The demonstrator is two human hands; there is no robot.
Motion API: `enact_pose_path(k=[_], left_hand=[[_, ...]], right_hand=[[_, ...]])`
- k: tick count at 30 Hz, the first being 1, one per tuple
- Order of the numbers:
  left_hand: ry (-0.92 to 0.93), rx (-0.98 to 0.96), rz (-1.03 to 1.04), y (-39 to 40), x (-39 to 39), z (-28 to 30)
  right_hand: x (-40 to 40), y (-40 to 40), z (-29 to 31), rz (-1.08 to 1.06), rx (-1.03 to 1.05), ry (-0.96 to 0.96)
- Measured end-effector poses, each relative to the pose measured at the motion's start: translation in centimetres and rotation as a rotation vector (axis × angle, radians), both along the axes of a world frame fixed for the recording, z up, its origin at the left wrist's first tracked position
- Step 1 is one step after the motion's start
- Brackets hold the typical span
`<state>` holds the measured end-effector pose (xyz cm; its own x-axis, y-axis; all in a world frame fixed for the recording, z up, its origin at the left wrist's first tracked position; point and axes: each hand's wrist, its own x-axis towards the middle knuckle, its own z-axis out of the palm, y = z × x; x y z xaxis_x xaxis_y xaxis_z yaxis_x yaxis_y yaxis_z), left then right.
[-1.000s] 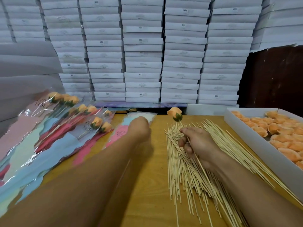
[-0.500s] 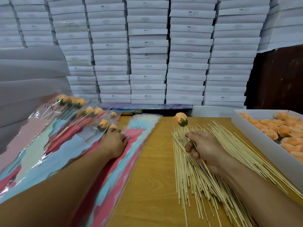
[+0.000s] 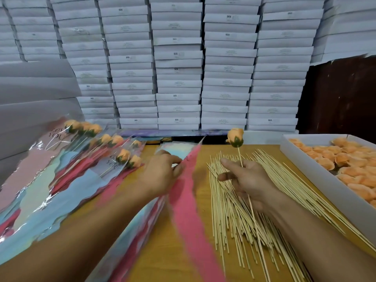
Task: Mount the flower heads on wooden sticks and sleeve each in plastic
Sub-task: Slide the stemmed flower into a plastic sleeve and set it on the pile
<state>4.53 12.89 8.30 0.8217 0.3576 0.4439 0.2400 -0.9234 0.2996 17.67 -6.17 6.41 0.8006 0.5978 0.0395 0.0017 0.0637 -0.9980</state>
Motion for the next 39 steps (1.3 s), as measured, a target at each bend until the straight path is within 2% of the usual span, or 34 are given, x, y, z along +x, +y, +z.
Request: enact_pose_path(k=[3, 8, 13, 15, 19, 22, 24, 28, 32, 39], left_hand=[[-0.043, -0.057, -0.073, -3.2, -0.1, -0.1], [-0.008, -0.099, -0.121, -6.8, -0.3, -1.2], [0.052, -0.209, -0.075, -8.2, -0.5, -1.3], [0.065, -0.384, -0.022, -8.3, -0.4, -0.5], [0.032, -0.915, 0.073, -6.3, 1.6, 1.1], [-0.148, -1.339, 0.019, -4.9, 3.7, 1.6], [-0.242, -1.476, -0.029, -4.7, 4.6, 1.4], [-0.337, -1.515, -0.064, -4.5, 5.3, 0.2], [-0.373, -1.497, -0.073, -4.2, 4.7, -0.9], [-0.378, -1.343, -0.156, -5.0, 3.6, -2.0]], right_hand=[[-0.2, 0.0, 0.2, -0.003, 0.034, 0.008], [0.1, -0.1, 0.1, -0.059, 0.163, 0.049], [0.8, -0.3, -0.1, -0.113, 0.158, 0.105], [1.0, -0.4, -0.1, -0.053, 0.167, 0.149], [1.2, -0.2, -0.1, 0.058, 0.156, 0.218], [1.1, -0.1, -0.3, 0.116, 0.115, 0.223], [1.0, -0.1, -0.5, 0.128, 0.074, 0.196], [1.1, -0.2, -0.6, 0.112, 0.028, 0.169], [1.6, -0.2, -0.7, 0.006, -0.011, 0.130], [1.4, -0.1, -0.9, -0.021, -0.101, 0.098]])
